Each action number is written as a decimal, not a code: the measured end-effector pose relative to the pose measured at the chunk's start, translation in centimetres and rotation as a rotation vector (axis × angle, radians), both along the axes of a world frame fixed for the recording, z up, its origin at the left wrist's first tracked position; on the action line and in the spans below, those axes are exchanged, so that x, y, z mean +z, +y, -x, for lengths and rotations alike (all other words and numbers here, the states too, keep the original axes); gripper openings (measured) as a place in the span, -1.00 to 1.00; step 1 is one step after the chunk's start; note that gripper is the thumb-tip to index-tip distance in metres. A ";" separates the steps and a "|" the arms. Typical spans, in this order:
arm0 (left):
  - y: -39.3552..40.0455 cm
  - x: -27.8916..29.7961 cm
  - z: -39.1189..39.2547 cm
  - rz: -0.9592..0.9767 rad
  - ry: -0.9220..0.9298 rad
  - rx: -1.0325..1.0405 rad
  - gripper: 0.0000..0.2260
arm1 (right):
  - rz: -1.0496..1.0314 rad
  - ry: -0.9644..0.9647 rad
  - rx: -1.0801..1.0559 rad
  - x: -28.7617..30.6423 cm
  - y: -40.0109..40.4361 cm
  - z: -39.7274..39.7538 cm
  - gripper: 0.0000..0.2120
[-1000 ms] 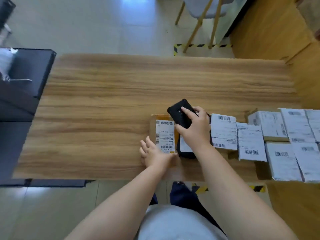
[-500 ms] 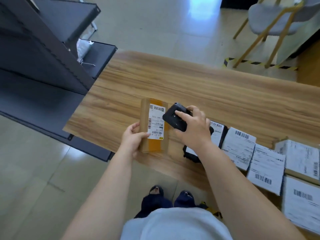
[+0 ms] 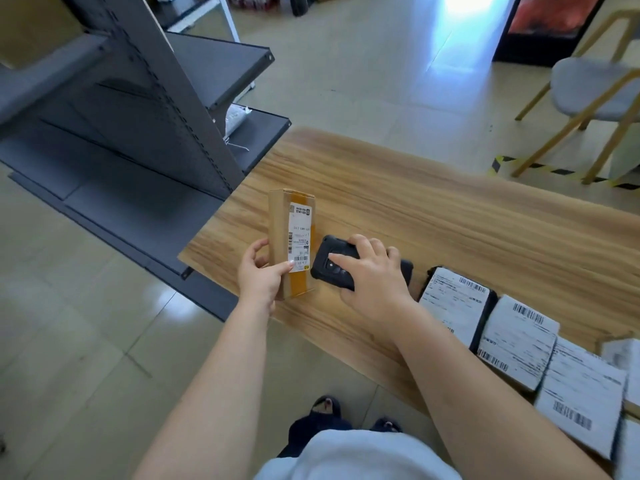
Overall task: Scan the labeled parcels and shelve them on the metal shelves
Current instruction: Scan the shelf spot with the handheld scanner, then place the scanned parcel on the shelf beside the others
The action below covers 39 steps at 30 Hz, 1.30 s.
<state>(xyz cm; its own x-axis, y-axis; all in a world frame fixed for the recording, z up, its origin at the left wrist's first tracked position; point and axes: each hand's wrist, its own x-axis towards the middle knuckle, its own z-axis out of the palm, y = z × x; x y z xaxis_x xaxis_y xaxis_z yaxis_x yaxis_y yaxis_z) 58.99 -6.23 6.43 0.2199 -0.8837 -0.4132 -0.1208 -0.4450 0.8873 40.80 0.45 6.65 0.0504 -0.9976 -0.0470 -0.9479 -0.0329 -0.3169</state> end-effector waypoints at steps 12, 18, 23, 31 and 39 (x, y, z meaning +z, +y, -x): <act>-0.4 -0.9 -6.6 -0.098 0.083 0.249 -0.46 | -0.045 -0.143 0.104 -0.2 -3.6 -5.6 -0.47; -0.7 -1.6 -15.5 -0.182 0.217 0.449 -0.48 | -0.048 -0.046 0.302 1.2 -7.1 -12.3 -0.48; -2.2 -1.7 -24.9 -0.129 0.230 0.494 -0.47 | -0.057 0.067 0.461 2.5 -10.0 -22.3 -0.42; -5.0 -1.8 -43.3 -0.139 0.452 0.615 -0.50 | -0.084 -0.078 0.369 2.8 -15.9 -42.0 -0.41; -8.0 -2.6 -59.8 -0.137 0.765 0.795 -0.64 | -0.147 -0.481 0.170 0.9 -23.1 -60.8 -0.40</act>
